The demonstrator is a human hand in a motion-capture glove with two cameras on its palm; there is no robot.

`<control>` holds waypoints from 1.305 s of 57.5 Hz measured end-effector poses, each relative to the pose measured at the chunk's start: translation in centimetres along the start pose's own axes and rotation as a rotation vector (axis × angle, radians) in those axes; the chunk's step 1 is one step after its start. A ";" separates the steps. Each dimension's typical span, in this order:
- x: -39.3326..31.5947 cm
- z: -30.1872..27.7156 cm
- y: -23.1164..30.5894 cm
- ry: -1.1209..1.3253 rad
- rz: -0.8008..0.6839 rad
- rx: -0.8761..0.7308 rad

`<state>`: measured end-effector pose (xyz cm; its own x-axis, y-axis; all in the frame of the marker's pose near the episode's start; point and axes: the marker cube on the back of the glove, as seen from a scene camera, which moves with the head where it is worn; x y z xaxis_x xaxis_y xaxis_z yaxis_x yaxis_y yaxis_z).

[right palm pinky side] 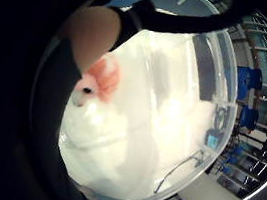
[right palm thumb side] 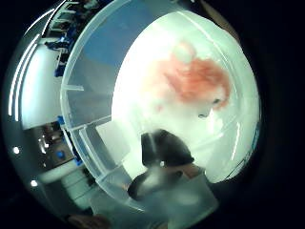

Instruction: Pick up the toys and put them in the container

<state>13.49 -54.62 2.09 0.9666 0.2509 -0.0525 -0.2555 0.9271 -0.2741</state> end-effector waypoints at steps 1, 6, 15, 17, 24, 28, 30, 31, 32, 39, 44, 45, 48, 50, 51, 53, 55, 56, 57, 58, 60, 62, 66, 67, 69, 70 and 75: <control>0.0 -0.1 0.1 -0.012 -0.003 0.005; -0.2 -0.9 1.0 -0.030 -0.023 0.031; -0.1 -2.4 2.6 0.004 -0.022 0.075; -0.7 -2.7 3.0 -0.031 -0.037 0.083; -0.6 -4.0 5.5 -0.037 -0.070 0.109; -0.3 -5.2 8.1 -0.070 -0.074 0.130; 0.0 -5.9 9.7 -0.110 -0.078 0.142; 0.2 -6.2 10.6 -0.129 -0.081 0.147; 0.5 -6.5 11.5 -0.144 -0.088 0.152; 4.1 -7.4 19.3 -0.110 -0.154 0.203; 11.7 -6.4 24.9 0.266 -0.168 0.269; 12.0 -6.3 26.5 0.210 -0.205 0.269; 11.9 -5.5 31.0 0.006 -0.265 0.264; 12.9 -4.5 33.0 0.003 -0.184 0.279; 13.5 -4.0 33.9 0.006 -0.133 0.287; 14.3 -3.1 35.9 -0.012 -0.060 0.301; 14.9 -2.4 37.8 -0.036 -0.014 0.312; 15.2 -2.1 38.5 -0.041 0.007 0.317; 15.5 -1.8 39.2 -0.043 0.027 0.323; 15.6 -1.5 39.9 -0.042 0.043 0.329; 15.6 -0.9 41.3 -0.039 0.061 0.344; 15.3 0.0 42.7 -0.038 0.065 0.359; 14.0 1.9 45.5 -0.047 0.069 0.374; 13.5 2.5 46.2 -0.047 0.073 0.374; 12.5 3.9 47.9 -0.041 0.082 0.374; 11.9 4.7 48.8 -0.036 0.086 0.376; 9.2 8.7 52.5 -0.050 0.113 0.408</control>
<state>8.81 -1.20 -4.47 0.9324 0.3612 -0.0113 -0.3566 0.9247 0.1334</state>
